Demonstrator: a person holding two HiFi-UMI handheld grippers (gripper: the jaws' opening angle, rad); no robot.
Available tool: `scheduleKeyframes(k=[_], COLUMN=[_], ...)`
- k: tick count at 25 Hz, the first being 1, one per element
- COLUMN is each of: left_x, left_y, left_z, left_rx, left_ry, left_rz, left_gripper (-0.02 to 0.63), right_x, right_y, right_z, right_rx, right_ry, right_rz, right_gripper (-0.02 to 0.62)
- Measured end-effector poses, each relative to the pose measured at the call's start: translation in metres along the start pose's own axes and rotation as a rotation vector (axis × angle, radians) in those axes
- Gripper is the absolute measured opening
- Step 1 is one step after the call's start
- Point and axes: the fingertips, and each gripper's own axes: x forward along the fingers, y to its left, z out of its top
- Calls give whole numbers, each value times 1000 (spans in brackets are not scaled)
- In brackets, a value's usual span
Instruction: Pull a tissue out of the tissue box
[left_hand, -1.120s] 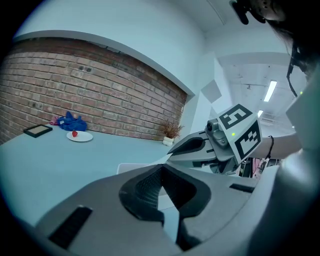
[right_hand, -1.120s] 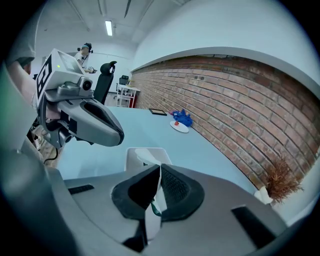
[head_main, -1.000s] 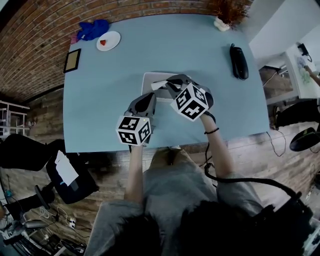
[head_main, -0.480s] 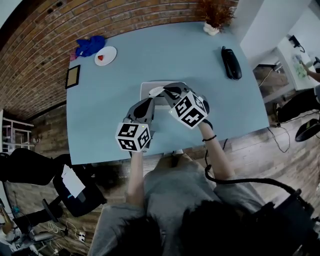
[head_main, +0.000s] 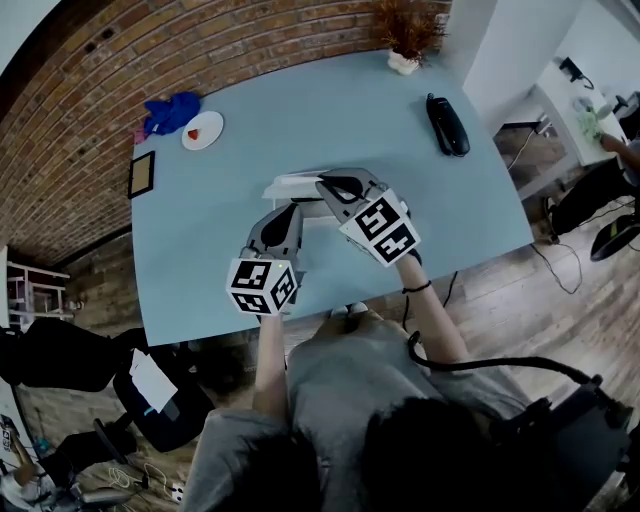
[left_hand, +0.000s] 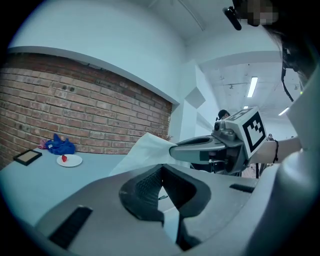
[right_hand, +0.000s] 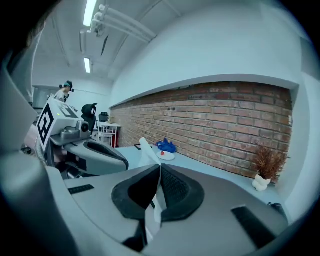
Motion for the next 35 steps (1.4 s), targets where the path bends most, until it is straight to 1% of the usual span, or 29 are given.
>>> scheduleKeyframes(k=[9,13,20,24,29,35], left_x=[-13,-20,-23,-24,-23,-17], left_y=[-13,-20,-28,-28,-30,-37], left_z=[16,21,23,23,22,21], left_rx=[26,35,57,59,61,62], left_ry=[-59,-88,-106,-115,-128,-126], left_rz=[-1,-3,3,15,23,20], left_gripper=[3,3,3,3,3,3], right_x=[-24,-33,-45,-48,-52,-58], right_y=[4,11,18,21,18,9], right_z=[18,21,26,22,17,13], right_rx=[112,136,165,177,165,170], right_ry=[-148,-197,-284,-298,-298,-302], right_rz=[-8,-1,13,9,5,-3], right_gripper=[2,2,2,0,0,0])
